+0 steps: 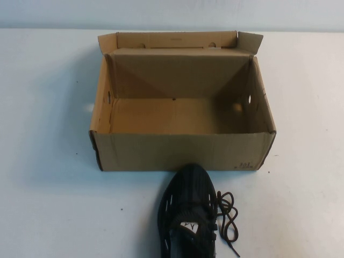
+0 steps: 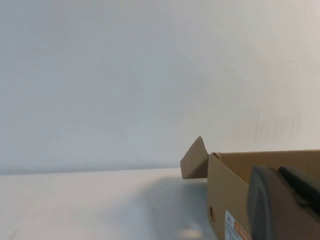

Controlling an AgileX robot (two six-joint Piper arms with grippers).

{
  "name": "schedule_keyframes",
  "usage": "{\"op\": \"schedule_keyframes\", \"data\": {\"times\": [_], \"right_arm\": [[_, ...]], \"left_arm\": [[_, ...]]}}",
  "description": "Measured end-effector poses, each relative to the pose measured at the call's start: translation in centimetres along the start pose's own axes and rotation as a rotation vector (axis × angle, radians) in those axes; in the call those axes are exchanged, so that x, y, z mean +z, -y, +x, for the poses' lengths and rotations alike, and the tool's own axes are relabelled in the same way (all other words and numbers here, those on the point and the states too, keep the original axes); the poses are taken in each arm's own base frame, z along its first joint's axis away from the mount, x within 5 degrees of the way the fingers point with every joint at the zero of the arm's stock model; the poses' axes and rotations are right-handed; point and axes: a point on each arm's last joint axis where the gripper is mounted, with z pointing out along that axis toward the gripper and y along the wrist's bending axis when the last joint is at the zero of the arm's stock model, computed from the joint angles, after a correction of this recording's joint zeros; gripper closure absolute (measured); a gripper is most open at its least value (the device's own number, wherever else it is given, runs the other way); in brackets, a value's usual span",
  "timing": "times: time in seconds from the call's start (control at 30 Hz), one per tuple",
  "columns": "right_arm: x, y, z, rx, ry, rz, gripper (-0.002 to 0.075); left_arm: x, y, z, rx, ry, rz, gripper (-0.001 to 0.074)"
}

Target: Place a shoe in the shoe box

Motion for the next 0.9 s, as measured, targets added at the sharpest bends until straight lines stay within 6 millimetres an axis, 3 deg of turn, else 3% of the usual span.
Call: {"op": "schedule_keyframes", "data": {"times": [0.13,0.23,0.43,0.53,0.7,0.9], "right_arm": [[0.0,0.1,-0.5,0.003,0.054,0.01,0.0742],[-0.2,0.3,-1.8,0.004,0.202,0.033,0.0742],[-1.8,0.9,-5.3,0.082,0.632,0.08,0.0742],[-2.0,0.9,-6.9,0.178,0.709,0.05,0.0742],[-2.1,0.2,-11.9,0.276,0.749,-0.019,0.0742],[-2.8,-0.7,-17.8,0.31,0.702,-0.087,0.0742]], "left_arm": [[0.0,0.0,-0.3,-0.05,0.029,0.001,0.0737],[-0.1,0.0,-1.2,-0.181,0.127,0.014,0.0737],[-1.3,0.1,-4.7,-0.289,0.534,0.089,0.0737],[-2.1,-0.1,-6.0,-0.328,0.684,0.106,0.0737],[-3.0,-1.1,-10.5,-0.466,0.822,0.079,0.0737],[-4.7,-1.4,-17.1,-0.436,0.865,0.068,0.0737]]}}
